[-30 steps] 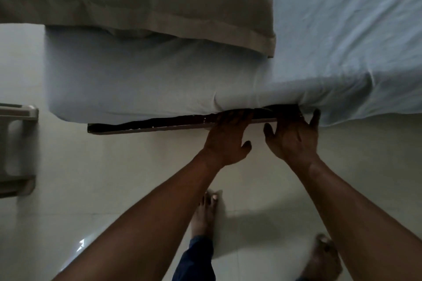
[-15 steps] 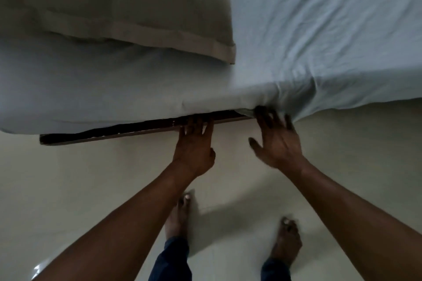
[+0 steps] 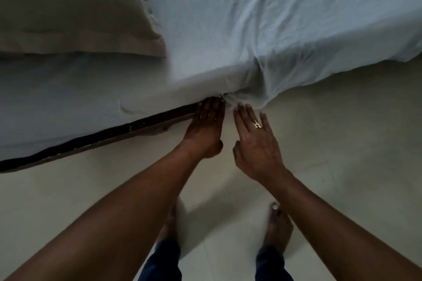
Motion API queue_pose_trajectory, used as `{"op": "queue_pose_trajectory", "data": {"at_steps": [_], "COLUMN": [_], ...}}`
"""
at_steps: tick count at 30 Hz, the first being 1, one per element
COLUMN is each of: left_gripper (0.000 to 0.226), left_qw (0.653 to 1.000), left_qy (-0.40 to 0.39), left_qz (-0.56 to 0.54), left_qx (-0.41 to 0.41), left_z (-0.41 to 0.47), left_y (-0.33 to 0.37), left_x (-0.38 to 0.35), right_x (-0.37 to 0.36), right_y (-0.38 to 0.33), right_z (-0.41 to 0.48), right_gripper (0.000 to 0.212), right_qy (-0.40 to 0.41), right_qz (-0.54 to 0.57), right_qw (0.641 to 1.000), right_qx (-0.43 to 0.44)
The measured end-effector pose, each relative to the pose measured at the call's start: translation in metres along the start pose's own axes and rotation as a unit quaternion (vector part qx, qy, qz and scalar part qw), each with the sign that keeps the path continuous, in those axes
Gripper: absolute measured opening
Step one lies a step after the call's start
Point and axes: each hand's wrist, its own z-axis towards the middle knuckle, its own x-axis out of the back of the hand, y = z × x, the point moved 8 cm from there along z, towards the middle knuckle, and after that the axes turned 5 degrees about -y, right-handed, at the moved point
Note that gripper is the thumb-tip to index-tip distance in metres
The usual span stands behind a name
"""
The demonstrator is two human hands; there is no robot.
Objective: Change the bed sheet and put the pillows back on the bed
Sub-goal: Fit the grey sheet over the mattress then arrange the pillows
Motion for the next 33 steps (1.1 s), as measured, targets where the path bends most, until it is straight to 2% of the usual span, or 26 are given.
{"op": "queue_pose_trajectory", "data": {"at_steps": [3, 6, 10, 12, 14, 17, 19, 21, 23, 26, 29, 31, 33], "left_gripper": [0.090, 0.080, 0.083, 0.087, 0.090, 0.096, 0.099, 0.090, 0.069, 0.057, 0.071, 0.079, 0.087], "left_qw": [0.995, 0.990, 0.989, 0.986, 0.988, 0.993, 0.994, 0.991, 0.980, 0.975, 0.981, 0.987, 0.995], "left_qy": [0.085, 0.091, 0.101, 0.133, 0.130, 0.093, 0.082, 0.089, 0.121, 0.182, 0.149, 0.106, 0.059], "left_qz": [-0.049, -0.103, -0.107, -0.095, -0.086, -0.074, -0.054, -0.075, -0.138, -0.105, -0.112, -0.111, -0.075], "left_qx": [0.032, 0.020, 0.017, 0.019, 0.019, 0.025, 0.043, 0.062, 0.079, 0.069, 0.045, 0.039, 0.025], "left_z": [-0.018, -0.045, -0.059, -0.035, 0.002, 0.045, 0.054, 0.051, 0.040, 0.003, 0.003, 0.022, 0.038], "left_y": [0.011, 0.030, 0.045, 0.042, 0.040, 0.043, 0.050, 0.052, 0.047, 0.045, 0.042, 0.039, 0.042], "left_x": [0.007, -0.005, -0.020, -0.011, 0.002, 0.007, 0.008, 0.014, 0.030, 0.042, 0.032, 0.032, 0.027], "right_x": [-0.001, 0.003, -0.002, -0.006, -0.001, 0.011, 0.005, 0.001, 0.002, -0.001, -0.003, 0.005, 0.013], "right_y": [0.051, 0.094, 0.107, 0.102, 0.100, 0.090, 0.077, 0.070, 0.075, 0.074, 0.065, 0.064, 0.075], "right_z": [0.010, 0.063, 0.090, 0.089, 0.082, 0.054, 0.035, 0.043, 0.075, 0.098, 0.087, 0.076, 0.057], "right_gripper": [0.092, 0.091, 0.083, 0.087, 0.086, 0.087, 0.085, 0.084, 0.079, 0.074, 0.082, 0.084, 0.085], "right_qy": [0.001, -0.002, 0.005, -0.006, -0.006, 0.042, 0.039, 0.033, 0.039, 0.012, -0.042, -0.037, 0.002], "right_qz": [-0.009, -0.020, 0.037, 0.046, 0.055, 0.042, 0.057, 0.077, 0.076, 0.062, 0.071, 0.102, 0.090], "right_qw": [1.000, 0.999, 0.997, 0.996, 0.995, 0.998, 0.997, 0.994, 0.994, 0.997, 0.996, 0.994, 0.995], "right_qx": [-0.029, -0.045, -0.069, -0.077, -0.084, -0.037, 0.021, 0.065, 0.067, 0.039, 0.030, 0.033, 0.035]}}
